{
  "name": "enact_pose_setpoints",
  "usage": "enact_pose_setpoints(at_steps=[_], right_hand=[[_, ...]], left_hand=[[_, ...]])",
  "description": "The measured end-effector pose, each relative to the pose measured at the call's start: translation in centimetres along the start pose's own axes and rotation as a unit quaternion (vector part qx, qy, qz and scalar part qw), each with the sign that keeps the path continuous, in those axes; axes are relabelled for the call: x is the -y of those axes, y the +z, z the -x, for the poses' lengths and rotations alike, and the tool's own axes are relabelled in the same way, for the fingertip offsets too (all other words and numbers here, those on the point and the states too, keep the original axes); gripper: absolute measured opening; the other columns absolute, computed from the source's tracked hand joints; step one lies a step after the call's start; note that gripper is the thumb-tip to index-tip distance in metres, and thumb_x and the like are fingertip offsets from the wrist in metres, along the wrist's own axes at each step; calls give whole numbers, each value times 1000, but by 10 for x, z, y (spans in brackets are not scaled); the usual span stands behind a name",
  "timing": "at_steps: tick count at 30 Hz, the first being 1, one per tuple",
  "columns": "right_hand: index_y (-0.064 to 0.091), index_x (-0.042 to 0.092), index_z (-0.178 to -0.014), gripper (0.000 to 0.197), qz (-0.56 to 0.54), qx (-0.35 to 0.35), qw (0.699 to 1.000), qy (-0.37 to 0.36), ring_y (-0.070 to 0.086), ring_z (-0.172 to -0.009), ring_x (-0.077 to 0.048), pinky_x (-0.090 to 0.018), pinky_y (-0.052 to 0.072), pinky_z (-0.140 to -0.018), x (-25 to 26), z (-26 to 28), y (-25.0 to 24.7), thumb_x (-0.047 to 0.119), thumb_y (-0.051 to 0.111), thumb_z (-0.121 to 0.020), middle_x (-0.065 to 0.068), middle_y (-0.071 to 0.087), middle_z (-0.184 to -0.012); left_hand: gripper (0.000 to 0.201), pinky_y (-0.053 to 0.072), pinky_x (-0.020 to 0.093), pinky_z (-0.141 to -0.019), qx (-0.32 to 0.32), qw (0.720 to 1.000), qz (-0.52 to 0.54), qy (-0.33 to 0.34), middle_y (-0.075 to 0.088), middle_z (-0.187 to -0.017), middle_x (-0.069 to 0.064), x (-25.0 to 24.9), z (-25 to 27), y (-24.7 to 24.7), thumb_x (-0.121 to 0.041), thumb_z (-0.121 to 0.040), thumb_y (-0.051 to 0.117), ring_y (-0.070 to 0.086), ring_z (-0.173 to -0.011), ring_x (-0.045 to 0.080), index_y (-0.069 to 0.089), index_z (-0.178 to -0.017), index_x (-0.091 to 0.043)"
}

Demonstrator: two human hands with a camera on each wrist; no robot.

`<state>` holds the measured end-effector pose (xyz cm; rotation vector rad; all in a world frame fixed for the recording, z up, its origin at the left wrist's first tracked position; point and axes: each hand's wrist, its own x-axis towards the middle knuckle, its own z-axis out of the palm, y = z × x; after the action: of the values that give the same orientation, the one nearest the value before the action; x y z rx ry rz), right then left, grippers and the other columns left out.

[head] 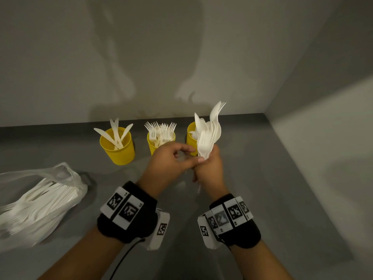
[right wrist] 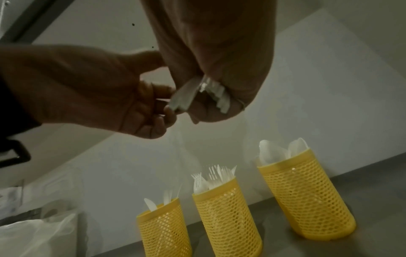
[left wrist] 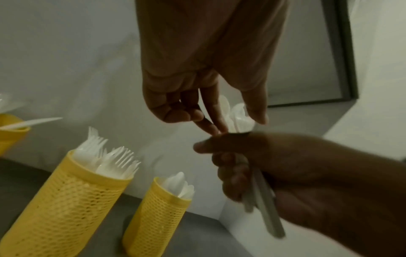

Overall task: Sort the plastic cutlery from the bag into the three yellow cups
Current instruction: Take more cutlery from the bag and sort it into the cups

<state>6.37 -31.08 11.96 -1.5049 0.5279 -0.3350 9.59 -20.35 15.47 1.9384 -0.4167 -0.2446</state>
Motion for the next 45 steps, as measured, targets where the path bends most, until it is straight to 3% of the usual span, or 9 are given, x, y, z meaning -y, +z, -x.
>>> enact_pose_setpoints(at_steps=[3, 8, 13, 17, 21, 26, 34, 42, 45], right_hand=[[48, 23, -80, 19, -38, 5, 999, 14, 52, -44, -7, -16, 37, -35, 8, 3, 1, 23, 40, -96, -2, 52, -60], [43, 21, -105, 33, 48, 17, 997, -55, 60, -71, -15, -24, 48, -53, 2, 9, 3, 9, 63, -81, 3, 58, -78], [45, 14, -106, 30, 1, 16, 996, -89, 52, -72, -2, -12, 46, -63, 6, 13, 8, 11, 61, -81, 9, 53, -78], [46, 12, -114, 51, 11, 44, 996, -83, 59, -76, -3, -17, 48, -66, 3, 9, 4, 11, 73, -70, 5, 60, -84], [53, 6, -111, 60, 26, 106, 993, -48, 65, -74, 0, -17, 52, -58, 4, 5, -10, 8, 84, -60, -1, 65, -86], [54, 13, -120, 63, 39, 121, 992, -18, 62, -85, -16, -23, 56, -58, 4, -2, -24, 13, 83, -64, 4, 62, -86], [56, 26, -105, 44, 2, 78, 997, 3, 63, -64, -8, -13, 49, -47, -5, -11, -33, 9, 77, -71, 3, 61, -78], [52, 22, -106, 43, 9, 69, 998, 6, 58, -73, -21, -21, 54, -48, -3, -13, -31, 10, 77, -73, -11, 55, -81], [54, 13, -108, 43, 1, 73, 997, 17, 57, -71, -22, -23, 54, -47, -2, -14, -28, 7, 77, -72, -16, 53, -83]], left_hand=[[21, 35, 0, -62, 8, 1000, 11, 3, 65, -78, -14, 2, 5, 12, -29, -69, 77, 54, -68, -13, 71, -88, -23], [13, 43, 7, -59, 20, 999, 46, 7, 72, -75, 3, 0, 6, 11, -17, -79, 69, 62, -64, 3, 73, -91, -18], [13, 40, 11, -61, -21, 999, -11, 38, 62, -61, -16, 1, 9, 12, -18, -82, 65, 57, -62, -5, 74, -90, -16], [11, 45, 18, -66, -26, 998, -6, 52, 68, -66, -5, 1, 8, 6, -17, -81, 66, 60, -66, 3, 74, -88, -13], [15, 45, 6, -63, 25, 999, 8, 38, 68, -75, -1, -1, -3, -11, -11, -79, 68, 58, -62, -9, 73, -92, -8], [14, 47, 11, -71, 48, 996, 23, 78, 68, -66, -19, -8, -26, -41, -9, -78, 67, 61, -70, -6, 70, -88, -19], [19, 49, 8, -67, -212, 974, 79, 26, 68, -82, 4, 24, -67, -54, -11, -80, 67, 61, -63, -7, 69, -98, -4], [26, 45, 38, -88, -180, 970, -128, -97, 65, -102, 16, 90, -94, -24, -23, -69, 75, 58, -98, 32, 73, -90, -7], [55, 35, 36, -98, -177, 960, -176, -130, 51, -119, 14, 96, -87, -23, -27, -60, 82, 46, -115, 30, 64, -111, -15]])
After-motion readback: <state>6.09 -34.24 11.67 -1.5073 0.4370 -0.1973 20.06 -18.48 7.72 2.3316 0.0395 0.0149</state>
